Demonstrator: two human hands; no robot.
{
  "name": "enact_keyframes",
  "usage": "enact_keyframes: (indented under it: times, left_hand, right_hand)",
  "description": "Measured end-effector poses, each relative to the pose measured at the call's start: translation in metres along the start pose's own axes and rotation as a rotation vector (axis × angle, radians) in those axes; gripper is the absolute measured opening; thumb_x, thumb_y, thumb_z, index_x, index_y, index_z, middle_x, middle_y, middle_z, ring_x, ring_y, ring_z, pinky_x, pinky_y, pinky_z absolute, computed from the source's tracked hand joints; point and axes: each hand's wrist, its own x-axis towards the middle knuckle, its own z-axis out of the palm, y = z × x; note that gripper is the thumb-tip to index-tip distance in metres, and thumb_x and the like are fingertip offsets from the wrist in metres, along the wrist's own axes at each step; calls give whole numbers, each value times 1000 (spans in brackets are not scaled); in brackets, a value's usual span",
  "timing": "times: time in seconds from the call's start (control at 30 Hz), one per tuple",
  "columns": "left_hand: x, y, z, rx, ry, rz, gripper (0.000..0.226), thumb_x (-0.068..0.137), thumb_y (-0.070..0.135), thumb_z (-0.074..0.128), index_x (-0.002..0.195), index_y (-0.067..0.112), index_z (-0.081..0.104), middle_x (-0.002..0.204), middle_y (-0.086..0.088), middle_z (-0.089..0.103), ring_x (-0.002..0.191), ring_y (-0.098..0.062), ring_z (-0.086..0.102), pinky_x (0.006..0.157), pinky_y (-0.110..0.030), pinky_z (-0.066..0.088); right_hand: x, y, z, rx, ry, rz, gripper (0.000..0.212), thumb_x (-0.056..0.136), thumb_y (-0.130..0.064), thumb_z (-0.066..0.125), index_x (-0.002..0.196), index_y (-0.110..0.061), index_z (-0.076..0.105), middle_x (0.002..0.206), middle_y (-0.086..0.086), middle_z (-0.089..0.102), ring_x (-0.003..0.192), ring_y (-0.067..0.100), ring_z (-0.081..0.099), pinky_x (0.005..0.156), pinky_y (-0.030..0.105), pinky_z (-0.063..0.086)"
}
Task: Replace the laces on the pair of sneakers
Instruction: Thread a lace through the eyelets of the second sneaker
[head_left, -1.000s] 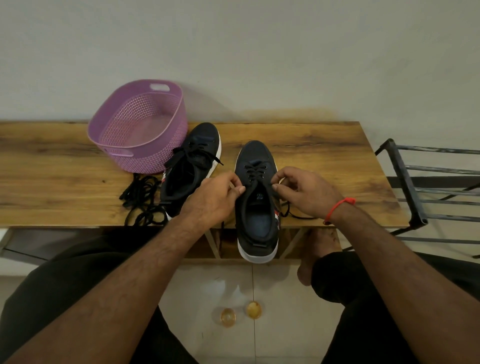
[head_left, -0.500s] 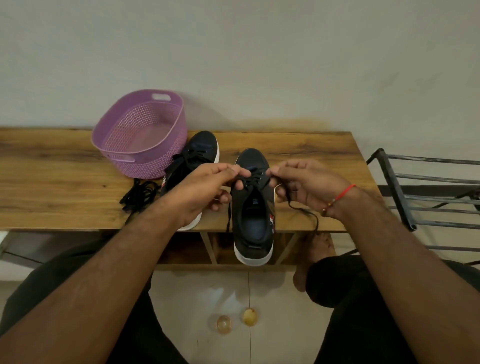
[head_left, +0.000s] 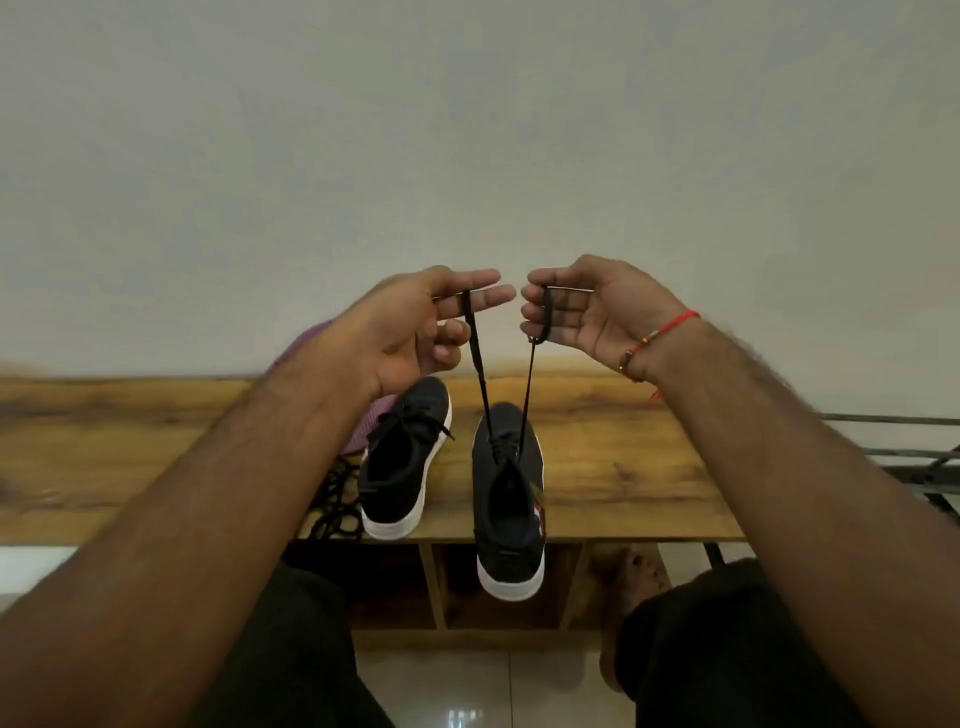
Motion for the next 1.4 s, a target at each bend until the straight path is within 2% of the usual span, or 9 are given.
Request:
enact_keyframes:
  times: [0.23, 0.37, 0.6, 0.67, 0.7, 0.73, 0.8, 1.0, 1.4]
  left_hand:
    - [-14, 58, 22, 58, 48, 101, 34, 98, 7, 43, 127, 13, 60, 116, 3, 76, 48, -5, 44, 42, -17, 34]
    - [-14, 61, 34, 313, 251, 179, 18, 103, 17, 57, 116, 18, 69, 104, 5, 78, 48, -5, 46, 40, -18, 33]
    - [-6, 50, 40, 420, 404, 397, 18, 103, 22, 60, 111, 25, 75, 96, 6, 69, 55, -7, 33, 38, -20, 30]
    - [-3, 50, 40, 463, 448, 441, 19, 102, 23, 60, 113, 26, 76, 105, 7, 71, 55, 1, 33, 51, -29, 52]
    - [-1, 51, 40, 494, 476, 464, 20, 102, 23, 60, 114, 26, 76, 109, 8, 71, 96, 0, 27, 70, -39, 60]
    - [0, 52, 39, 507, 499, 486, 20, 102, 23, 61, 115, 26, 76, 112, 9, 70, 101, -11, 59, 84, -43, 59]
    - [1, 56, 38, 478, 524, 521, 21, 99, 23, 65, 117, 25, 75, 112, 8, 71, 105, -13, 60, 75, -31, 58]
    - [6, 67, 39, 398, 557, 592, 12, 83, 26, 83, 92, 27, 75, 79, 10, 71, 53, 4, 56, 49, -12, 41]
    - [7, 71, 40, 345, 545, 580, 8, 86, 30, 80, 91, 26, 76, 88, 9, 71, 68, -8, 56, 46, -17, 41]
  right_hand:
    - [-13, -46, 24, -141, -54, -133, 41, 87, 17, 41, 116, 2, 65, 111, 18, 73, 103, 32, 71, 88, 42, 59]
    - [-16, -46, 28, -349, 55, -217, 18, 93, -14, 68, 110, -8, 72, 101, 7, 76, 88, 23, 73, 78, 36, 60]
    - [-12, -42, 35, -544, 261, -390, 18, 90, -33, 71, 103, -22, 76, 94, -8, 73, 75, 14, 59, 68, 29, 49]
    - [-12, -41, 38, -536, 259, -424, 17, 90, -32, 71, 102, -21, 76, 90, -6, 76, 70, 10, 62, 67, 26, 49]
    - [-12, -41, 40, -526, 262, -449, 16, 90, -30, 71, 101, -19, 76, 87, -5, 76, 68, 8, 63, 65, 23, 49]
    - [-11, -40, 42, -510, 267, -478, 14, 90, -28, 72, 100, -18, 75, 84, -4, 76, 65, 7, 62, 62, 19, 48]
    - [-10, -38, 45, -483, 278, -529, 11, 90, -23, 73, 97, -15, 75, 81, -1, 76, 62, 4, 62, 56, 12, 45]
    - [-8, -34, 57, -493, 278, -618, 14, 92, -24, 70, 101, -15, 75, 85, 1, 76, 71, 4, 65, 57, 6, 44]
    - [-9, -40, 64, -576, 235, -676, 15, 93, -24, 68, 105, -16, 75, 93, -2, 74, 82, 6, 66, 64, 7, 46]
